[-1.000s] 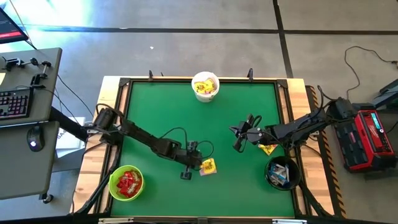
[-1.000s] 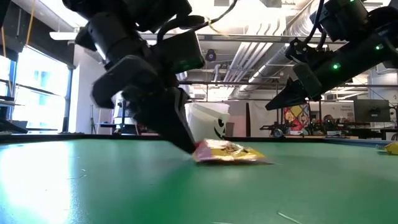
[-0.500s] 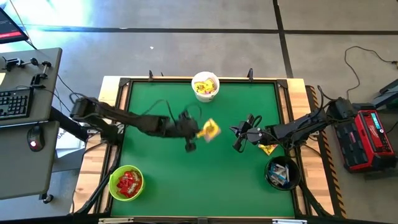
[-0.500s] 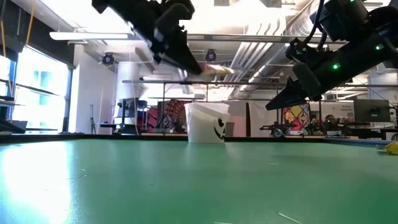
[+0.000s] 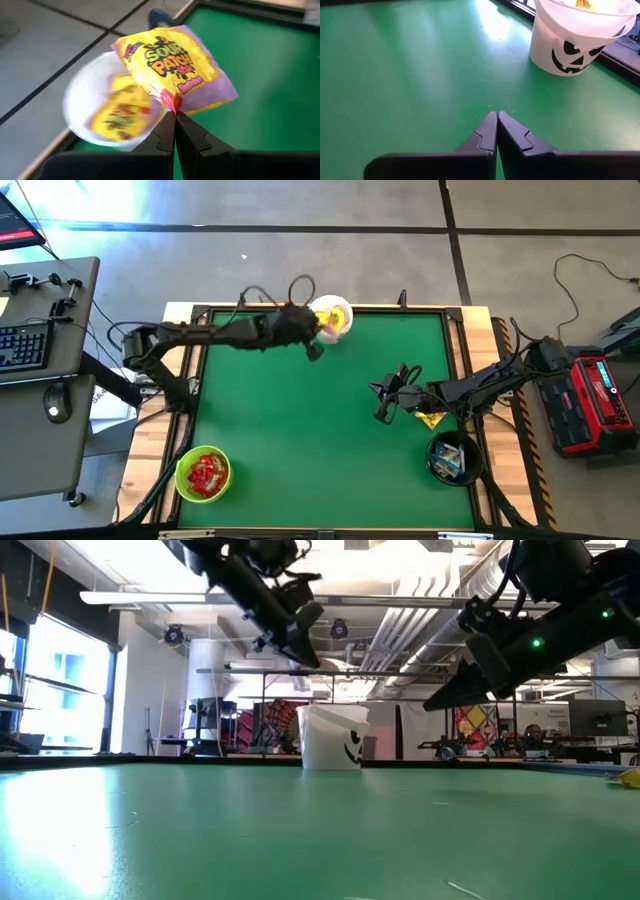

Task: Sort candy by brand, put in halloween buckets
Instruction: Put the yellow candy into the white bucket

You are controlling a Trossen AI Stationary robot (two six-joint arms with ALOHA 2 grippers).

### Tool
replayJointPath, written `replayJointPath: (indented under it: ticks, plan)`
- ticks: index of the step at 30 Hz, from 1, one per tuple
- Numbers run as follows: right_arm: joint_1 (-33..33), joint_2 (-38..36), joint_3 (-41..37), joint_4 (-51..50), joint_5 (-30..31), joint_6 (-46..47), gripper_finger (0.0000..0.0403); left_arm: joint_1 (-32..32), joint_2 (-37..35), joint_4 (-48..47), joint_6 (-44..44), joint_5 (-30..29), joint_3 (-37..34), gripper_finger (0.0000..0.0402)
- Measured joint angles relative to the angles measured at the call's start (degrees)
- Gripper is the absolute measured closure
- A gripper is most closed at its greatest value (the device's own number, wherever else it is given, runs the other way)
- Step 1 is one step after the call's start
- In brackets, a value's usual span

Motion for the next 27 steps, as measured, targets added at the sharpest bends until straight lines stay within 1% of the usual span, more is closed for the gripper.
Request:
replayJointPath:
  ticks: [5,11,16,20,23,27]
  plan:
    - [0.0,0.0,0.0,0.3,0.0,-0.2,0.0403,6.1,4.1,-7.4,1.7,1.1,5.8,0.0401]
    - [0.0,0.0,0.0,0.3,0.0,-0.4,0.0403,10.1,8.3,-10.7,3.1,1.6,8.0,0.0401]
    - [0.0,0.0,0.0,0.3,-1.1,-0.4,0.0403,10.7,9.7,-11.8,4.0,2.5,7.9,0.04]
    - [0.0,0.0,0.0,0.3,-1.4,-1.0,0.0398,10.2,9.9,-11.7,5.2,2.3,7.9,0.0378]
    - [0.0,-0.1,0.0,0.2,-1.4,-2.7,0.0374,9.3,9.9,-11.8,6.3,1.0,7.9,0.0352]
    - [0.0,-1.2,0.3,-2.8,-1.8,-3.3,0.0313,7.1,9.8,-11.8,7.9,-0.7,7.9,0.0314]
